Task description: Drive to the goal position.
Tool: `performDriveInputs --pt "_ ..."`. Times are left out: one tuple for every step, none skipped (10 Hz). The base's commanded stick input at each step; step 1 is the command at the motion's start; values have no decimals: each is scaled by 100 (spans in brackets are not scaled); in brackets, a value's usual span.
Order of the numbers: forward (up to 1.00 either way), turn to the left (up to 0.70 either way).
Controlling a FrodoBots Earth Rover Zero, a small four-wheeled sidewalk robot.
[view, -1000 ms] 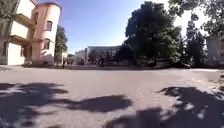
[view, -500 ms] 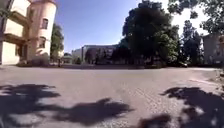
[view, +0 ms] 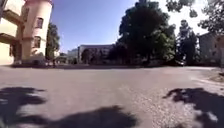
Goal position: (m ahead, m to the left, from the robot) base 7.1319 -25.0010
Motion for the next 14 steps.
performDriveInputs --pt "70 -14" --pt "70 -14" --pt "70 -14" --pt "70 -14" --pt "70 -14" --pt "70 -14" --pt "70 -14" --pt "70 -14" --pt "70 -14" --pt "70 -14" --pt "70 -14" --pt "70 -14" --pt "70 -14" --pt "70 -14"
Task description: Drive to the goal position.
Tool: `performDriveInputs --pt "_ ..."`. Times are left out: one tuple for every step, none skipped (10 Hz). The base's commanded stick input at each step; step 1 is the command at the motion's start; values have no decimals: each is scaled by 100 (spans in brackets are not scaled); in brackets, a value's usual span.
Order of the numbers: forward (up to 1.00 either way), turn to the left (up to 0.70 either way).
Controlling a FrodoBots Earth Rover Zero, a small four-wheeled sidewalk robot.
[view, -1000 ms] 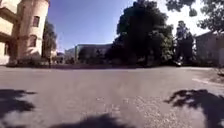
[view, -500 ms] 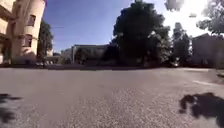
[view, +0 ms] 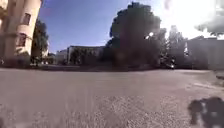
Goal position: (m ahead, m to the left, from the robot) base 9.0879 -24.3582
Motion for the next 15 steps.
performDriveInputs --pt "70 -14" --pt "70 -14" --pt "70 -14" --pt "70 -14" --pt "70 -14" --pt "70 -14" --pt "70 -14" --pt "70 -14" --pt "70 -14" --pt "70 -14" --pt "70 -14" --pt "70 -14" --pt "70 -14" --pt "70 -14" --pt "70 -14"
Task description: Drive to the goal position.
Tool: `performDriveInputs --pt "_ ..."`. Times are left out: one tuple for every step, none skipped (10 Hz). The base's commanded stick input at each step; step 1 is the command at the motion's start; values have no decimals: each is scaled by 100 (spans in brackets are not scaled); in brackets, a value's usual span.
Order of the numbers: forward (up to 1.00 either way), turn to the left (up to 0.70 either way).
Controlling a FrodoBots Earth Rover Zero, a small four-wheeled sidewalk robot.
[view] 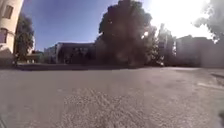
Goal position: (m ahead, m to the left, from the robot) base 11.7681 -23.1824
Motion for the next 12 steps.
performDriveInputs --pt "70 -14" --pt "70 -14" --pt "70 -14" --pt "70 -14" --pt "70 -14" --pt "70 -14" --pt "70 -14" --pt "70 -14" --pt "70 -14" --pt "70 -14" --pt "70 -14" --pt "70 -14"
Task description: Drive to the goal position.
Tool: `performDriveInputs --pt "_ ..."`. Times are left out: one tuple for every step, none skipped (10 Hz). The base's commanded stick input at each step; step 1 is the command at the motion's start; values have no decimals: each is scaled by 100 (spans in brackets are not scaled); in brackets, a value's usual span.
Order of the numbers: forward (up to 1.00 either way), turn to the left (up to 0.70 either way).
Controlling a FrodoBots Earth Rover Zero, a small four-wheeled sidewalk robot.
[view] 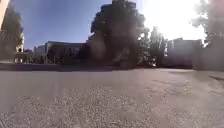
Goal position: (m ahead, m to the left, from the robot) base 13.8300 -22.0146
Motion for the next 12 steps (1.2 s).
performDriveInputs --pt "70 -14" --pt "70 -14" --pt "70 -14" --pt "70 -14" --pt "70 -14" --pt "70 -14" --pt "70 -14" --pt "70 -14" --pt "70 -14" --pt "70 -14" --pt "70 -14" --pt "70 -14"
